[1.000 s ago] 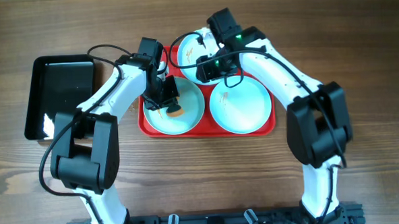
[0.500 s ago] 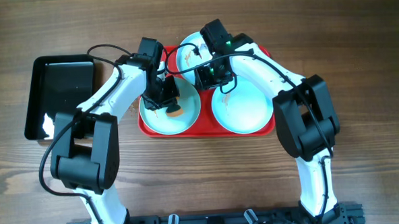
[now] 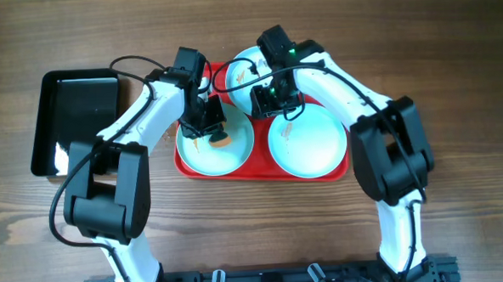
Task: Clean dirty plates on tray and stack at the side
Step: 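Scrub the left plate with the sponge while the right gripper holds it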
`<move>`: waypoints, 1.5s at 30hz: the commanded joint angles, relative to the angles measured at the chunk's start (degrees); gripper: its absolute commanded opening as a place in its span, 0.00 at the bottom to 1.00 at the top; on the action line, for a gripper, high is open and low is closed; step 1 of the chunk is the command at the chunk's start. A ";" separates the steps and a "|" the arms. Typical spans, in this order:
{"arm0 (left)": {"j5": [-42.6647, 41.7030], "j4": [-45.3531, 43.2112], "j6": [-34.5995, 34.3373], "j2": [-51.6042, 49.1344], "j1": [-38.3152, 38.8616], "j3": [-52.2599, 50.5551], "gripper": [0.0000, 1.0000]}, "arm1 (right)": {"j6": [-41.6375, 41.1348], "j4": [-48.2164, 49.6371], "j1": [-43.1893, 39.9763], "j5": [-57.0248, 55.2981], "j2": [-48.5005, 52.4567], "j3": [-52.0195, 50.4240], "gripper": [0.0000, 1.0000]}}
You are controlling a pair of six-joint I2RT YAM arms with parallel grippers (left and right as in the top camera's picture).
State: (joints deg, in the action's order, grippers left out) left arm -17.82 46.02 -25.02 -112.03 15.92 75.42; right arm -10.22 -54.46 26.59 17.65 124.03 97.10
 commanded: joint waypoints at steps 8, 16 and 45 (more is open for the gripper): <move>0.57 -0.09 -0.79 -0.50 -0.02 -0.42 0.04 | -1.81 -3.67 2.78 3.28 -3.26 0.02 0.53; 0.57 0.76 -0.74 -0.50 -0.02 -0.42 0.04 | -5.25 2.19 3.74 1.27 -3.15 -6.97 0.52; 0.96 0.94 -0.74 -0.50 0.00 -0.42 0.04 | -8.39 10.25 3.78 1.60 -1.44 -10.56 0.17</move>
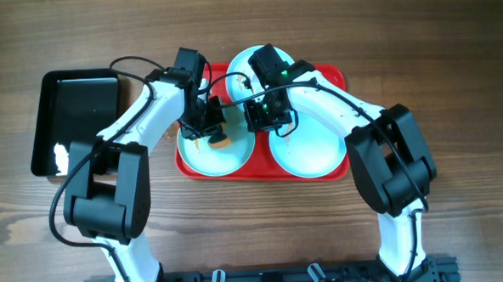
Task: Clean dirty plates on tray and stack at the side
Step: 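Scrub the left plate with the sponge while the right gripper holds it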
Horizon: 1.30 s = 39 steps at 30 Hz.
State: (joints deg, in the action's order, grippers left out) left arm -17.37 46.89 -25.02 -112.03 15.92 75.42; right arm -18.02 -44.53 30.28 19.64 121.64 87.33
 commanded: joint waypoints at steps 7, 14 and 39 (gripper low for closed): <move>0.50 0.07 -0.74 -0.50 0.00 -0.42 0.04 | -0.61 2.40 0.09 -0.35 0.96 -3.26 0.17; 0.48 0.07 -0.74 -0.50 0.13 -0.42 0.04 | -0.68 5.70 0.09 -0.35 0.96 -5.01 0.12; 1.73 1.14 -0.79 -0.46 2.93 -0.42 0.31 | -1.46 5.75 0.09 -1.27 0.96 -5.01 0.07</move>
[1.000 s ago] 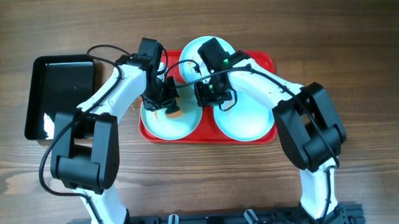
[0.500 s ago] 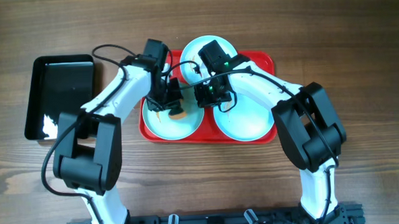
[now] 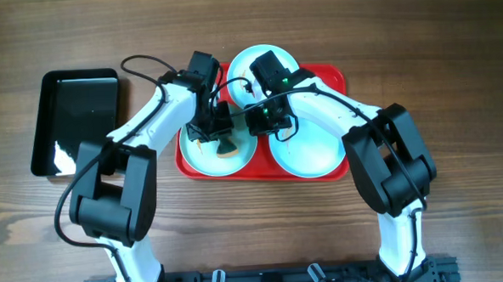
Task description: Clean dirty plates on tray and stack at the side
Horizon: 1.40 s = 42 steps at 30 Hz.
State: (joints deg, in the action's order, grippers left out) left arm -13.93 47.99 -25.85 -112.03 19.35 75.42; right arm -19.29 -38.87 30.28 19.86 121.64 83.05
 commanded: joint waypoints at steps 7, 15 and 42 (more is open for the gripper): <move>-1.66 0.09 0.07 -0.37 -0.52 -0.39 0.29 | -0.17 0.09 0.09 -1.46 0.96 -0.72 0.08; -1.66 1.18 0.07 0.09 -0.52 -0.42 0.17 | -0.17 0.13 0.09 -1.46 0.96 -0.72 0.08; 14.80 3.76 0.09 -1.14 -0.50 -2.82 0.04 | -0.17 0.31 0.09 -1.44 0.96 -0.72 0.04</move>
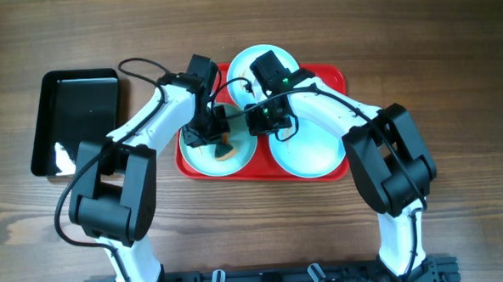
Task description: Clean dirty plates on tray and stack at the side
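Observation:
Three pale blue plates lie on the red tray (327,76): a left plate (203,158), a right plate (307,151) and a back plate (246,63). An orange food scrap (227,151) lies on the left plate. My left gripper (215,137) hangs low over that plate, its fingers just left of and above the scrap; the arm hides whether they stand open. My right gripper (257,121) sits at the left plate's right rim, between the two front plates, and its jaws are hidden under the wrist.
A black rectangular bin (76,119) stands at the left of the tray on the wooden table (453,81). Both arms reach in from the near edge and crowd over the tray's middle.
My left gripper has shifted slightly left and back on the left plate, so the orange scrap shows again at its lower right. The right gripper has stayed at the plate's rim.
At first my left gripper hung over the left plate's back part beside the scrap, and the right gripper was by the back plate. The right gripper then came to the left plate's right rim. The left gripper covered the scrap, then shifted off it.

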`<move>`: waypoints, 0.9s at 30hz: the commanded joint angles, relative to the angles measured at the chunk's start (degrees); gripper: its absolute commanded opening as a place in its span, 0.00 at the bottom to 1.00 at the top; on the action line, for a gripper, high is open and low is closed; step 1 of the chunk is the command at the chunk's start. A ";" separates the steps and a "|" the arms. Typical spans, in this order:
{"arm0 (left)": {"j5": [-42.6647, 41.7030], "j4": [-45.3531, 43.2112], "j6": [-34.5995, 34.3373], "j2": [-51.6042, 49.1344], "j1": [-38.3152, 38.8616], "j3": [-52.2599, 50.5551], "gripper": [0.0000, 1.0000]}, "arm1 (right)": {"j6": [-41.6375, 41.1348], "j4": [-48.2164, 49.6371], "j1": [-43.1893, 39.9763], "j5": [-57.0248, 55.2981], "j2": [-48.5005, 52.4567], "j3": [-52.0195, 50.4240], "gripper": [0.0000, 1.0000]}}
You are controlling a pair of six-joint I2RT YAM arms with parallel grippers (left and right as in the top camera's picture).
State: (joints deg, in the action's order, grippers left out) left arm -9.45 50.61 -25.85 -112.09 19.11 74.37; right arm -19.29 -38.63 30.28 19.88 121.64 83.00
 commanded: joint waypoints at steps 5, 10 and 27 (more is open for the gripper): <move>18.97 1.36 0.09 -1.07 -0.28 -1.84 0.04 | -0.17 0.07 0.09 -1.46 0.96 -0.68 0.04; 24.68 1.79 0.11 -1.05 -0.26 -1.81 0.04 | -0.15 0.07 0.09 -1.51 0.96 -0.68 0.04; 18.12 3.91 0.04 7.98 -0.22 1.84 0.04 | -0.22 0.17 0.09 -2.08 0.96 -0.68 0.04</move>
State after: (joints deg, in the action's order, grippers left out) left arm 12.78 54.43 -25.82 -108.88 19.27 74.35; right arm -19.31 -38.35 30.50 19.86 121.64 83.00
